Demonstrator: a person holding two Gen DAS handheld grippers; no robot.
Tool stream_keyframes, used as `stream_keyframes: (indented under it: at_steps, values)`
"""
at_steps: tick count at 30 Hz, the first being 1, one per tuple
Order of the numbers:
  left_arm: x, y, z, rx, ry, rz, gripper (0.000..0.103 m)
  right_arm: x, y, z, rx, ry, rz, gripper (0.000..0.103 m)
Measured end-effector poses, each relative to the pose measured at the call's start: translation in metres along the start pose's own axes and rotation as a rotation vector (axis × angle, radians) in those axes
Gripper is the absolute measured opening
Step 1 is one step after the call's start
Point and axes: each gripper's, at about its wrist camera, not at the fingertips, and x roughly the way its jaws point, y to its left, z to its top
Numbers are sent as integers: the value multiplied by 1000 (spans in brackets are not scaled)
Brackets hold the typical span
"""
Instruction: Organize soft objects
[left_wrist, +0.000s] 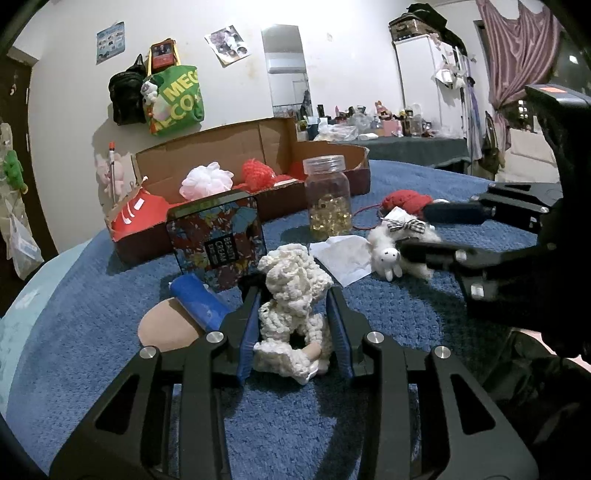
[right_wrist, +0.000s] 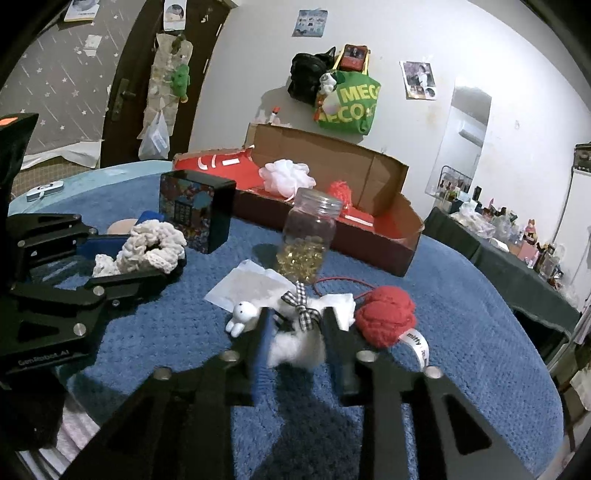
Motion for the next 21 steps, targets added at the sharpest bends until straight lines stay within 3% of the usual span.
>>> stream_keyframes:
  at_steps: [2, 4, 16, 21]
  values:
    - [1, -1, -1, -1, 1, -1, 34, -1, 1, -1, -7, -8, -1, 62]
    - [1, -1, -1, 0, 4, -2, 34, -3, 3, -1, -21, -21, -7, 65]
    - [4, -5, -5, 14, 24, 7, 37, 12, 6, -4, -57, 30, -30, 65]
    - [3, -6, -6, 11, 17, 5, 35, 14, 12, -5, -78, 27, -25, 49]
